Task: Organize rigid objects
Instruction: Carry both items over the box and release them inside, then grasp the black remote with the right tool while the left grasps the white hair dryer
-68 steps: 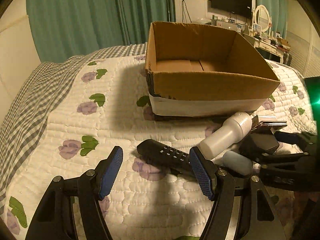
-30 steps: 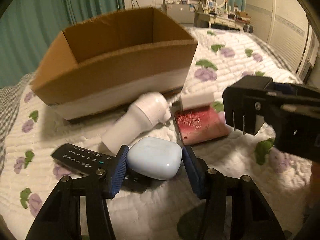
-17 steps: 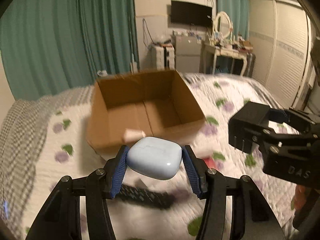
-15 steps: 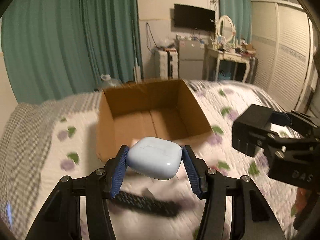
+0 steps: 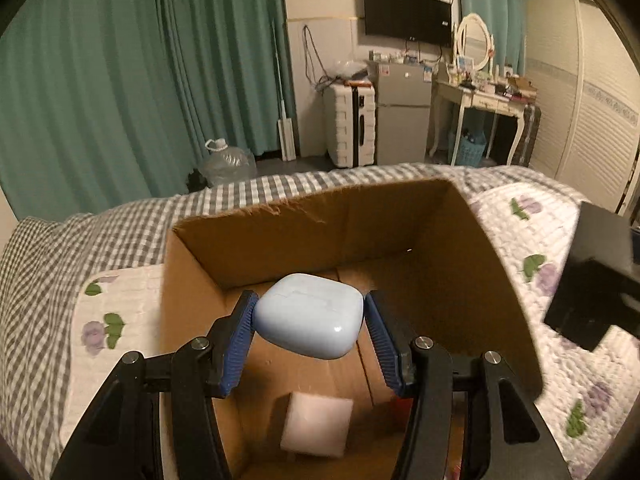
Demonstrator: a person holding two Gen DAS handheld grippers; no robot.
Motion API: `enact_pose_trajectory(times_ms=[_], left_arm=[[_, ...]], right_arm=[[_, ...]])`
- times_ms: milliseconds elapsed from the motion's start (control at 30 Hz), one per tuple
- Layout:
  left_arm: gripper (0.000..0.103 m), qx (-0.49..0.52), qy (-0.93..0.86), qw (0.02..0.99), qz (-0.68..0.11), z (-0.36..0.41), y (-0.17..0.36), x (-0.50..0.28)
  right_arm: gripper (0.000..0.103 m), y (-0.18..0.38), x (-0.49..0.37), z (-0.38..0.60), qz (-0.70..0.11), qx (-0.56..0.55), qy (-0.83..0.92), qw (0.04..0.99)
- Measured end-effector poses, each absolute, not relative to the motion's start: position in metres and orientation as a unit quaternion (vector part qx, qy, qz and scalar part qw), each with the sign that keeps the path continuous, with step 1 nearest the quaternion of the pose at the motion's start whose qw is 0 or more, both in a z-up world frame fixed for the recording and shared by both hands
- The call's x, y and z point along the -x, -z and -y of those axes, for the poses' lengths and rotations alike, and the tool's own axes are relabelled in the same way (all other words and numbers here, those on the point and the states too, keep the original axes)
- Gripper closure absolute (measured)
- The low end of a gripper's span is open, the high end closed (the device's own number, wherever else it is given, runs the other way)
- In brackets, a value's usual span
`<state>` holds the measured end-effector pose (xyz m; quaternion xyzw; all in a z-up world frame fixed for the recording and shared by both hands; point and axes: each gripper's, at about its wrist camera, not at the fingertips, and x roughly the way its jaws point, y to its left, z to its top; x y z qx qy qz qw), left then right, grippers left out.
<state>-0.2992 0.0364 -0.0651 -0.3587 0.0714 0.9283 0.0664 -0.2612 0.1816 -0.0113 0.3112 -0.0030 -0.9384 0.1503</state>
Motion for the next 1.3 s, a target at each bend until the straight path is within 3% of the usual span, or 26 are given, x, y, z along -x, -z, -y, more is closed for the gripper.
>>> enact_pose_trajectory(times_ms=[200,533,867,900,1000,1300], left_arm=[[0.043,0.376,-0.923,0.06,-0.044,-0.029,0.077,0.313],[0.039,0.33,-0.942,0.029,-0.061,-0.006,0.042,0.278],[0.038,0.329,-0.942,0.02,-0.063,0.009,0.043,0.269],[0.038,0.329,-0.942,0.02,-0.063,0.009,0.043,0.267],[0.038,0.328,-0.943,0.018,-0.059,0.013,0.04,0.262],[0.038,0.317,-0.946,0.0,-0.061,0.038,0.018,0.196]], right_arm=[[0.034,0.021,0.27,-0.187,0.018,-0.327,0.932,0.158],[0.034,0.001,0.293,-0.16,0.001,-0.315,0.933,0.172],[0.034,0.044,0.345,-0.135,0.0,-0.357,0.92,0.161],[0.033,0.044,0.343,-0.136,0.001,-0.354,0.922,0.16],[0.016,0.033,0.33,-0.141,-0.001,-0.341,0.927,0.156],[0.015,-0.005,0.237,-0.139,-0.037,-0.327,0.928,0.177]])
